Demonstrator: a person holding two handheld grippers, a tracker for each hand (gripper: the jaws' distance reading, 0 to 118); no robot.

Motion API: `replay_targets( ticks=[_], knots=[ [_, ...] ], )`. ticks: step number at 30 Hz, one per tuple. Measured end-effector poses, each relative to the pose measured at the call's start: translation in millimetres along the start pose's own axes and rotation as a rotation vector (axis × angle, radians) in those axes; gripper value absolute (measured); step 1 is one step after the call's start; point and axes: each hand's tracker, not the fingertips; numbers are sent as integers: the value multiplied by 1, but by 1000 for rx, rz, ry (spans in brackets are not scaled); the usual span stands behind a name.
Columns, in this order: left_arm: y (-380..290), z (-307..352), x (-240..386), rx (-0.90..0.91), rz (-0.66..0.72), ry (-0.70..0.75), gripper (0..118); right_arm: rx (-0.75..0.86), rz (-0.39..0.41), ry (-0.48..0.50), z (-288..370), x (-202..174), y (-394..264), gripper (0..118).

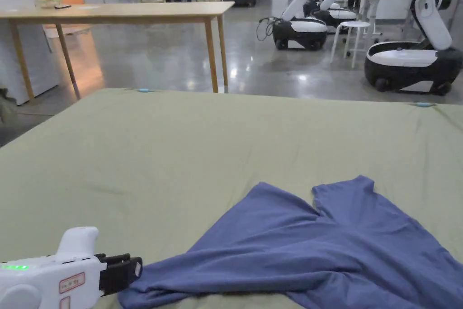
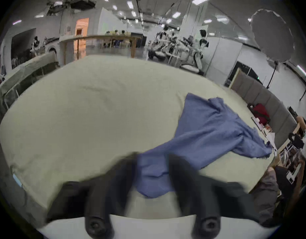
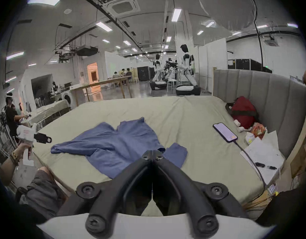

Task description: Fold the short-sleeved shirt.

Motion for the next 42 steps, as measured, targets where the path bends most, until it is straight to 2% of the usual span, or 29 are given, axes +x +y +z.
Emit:
replay_targets(
  ticks=[1,2,3,4,5,6,8,9,11,12,14,15,17,18,20,26,29,33,35,37,38,39,40,41,42],
  knots=[
    [0,-27,-30,-65,28,15,77,-6,4,3,-1,0,0,0],
    [-3,-38,-40,-93,39,35,105,-15,10,11,-3,2,-1,0],
    [-3,-46,-48,-43,21,17,114,-19,25,8,-4,-4,-2,0],
    [-2,-53,-55,-32,6,25,111,-24,25,10,-5,-4,-2,0],
    [-12,-41,-9,-35,-5,46,111,-33,25,18,-6,-3,-1,0],
    [-17,-44,2,-59,-20,89,111,-38,25,21,-8,-2,-1,0],
    [-30,-53,18,-89,-45,85,111,-44,35,19,-11,-5,-2,0],
    [-16,-58,-9,-106,-48,83,111,-48,36,19,-12,-4,-2,0],
    [-25,-61,-3,-104,-100,100,111,-53,40,24,-14,-7,-2,0],
    [-32,-58,4,-91,-155,122,109,-57,39,26,-15,-8,-2,0],
    [-32,-49,-2,-58,-171,106,90,-63,42,30,-16,-8,-2,0],
    [-35,-43,1,-33,-172,85,75,-63,48,31,-17,-12,-3,0],
    [-37,-32,1,7,-222,96,17,-71,47,38,-19,-13,-4,0],
    [-40,-27,4,32,-249,57,1,-75,45,40,-21,-13,-4,0],
    [-49,-21,12,70,-272,86,1,-88,53,42,-26,-16,-5,0],
    [-38,-1,11,131,-217,9,1,-107,85,57,-43,-17,7,0],
    [-34,6,16,146,-224,-23,1,-91,148,73,-68,-22,29,0],
    [-28,13,26,162,-224,-82,1,-95,182,88,-141,-20,73,0],
    [-27,15,31,166,-221,-96,1,-159,188,111,-193,-14,92,0],
    [-26,14,35,159,-213,-112,1,-197,228,101,-251,-8,104,0],
    [-26,14,37,157,-208,-120,1,-254,254,134,-278,-4,106,4],
    [-26,14,38,154,-202,-127,1,-311,266,173,-309,5,106,26],
    [-26,15,39,150,-195,-134,1,-377,264,187,-336,9,105,78],
    [-26,15,40,150,-181,-145,1,-445,263,186,-360,11,101,114],
    [-25,16,41,149,-156,-160,1,-507,271,173,-382,12,95,118]
  ],
)
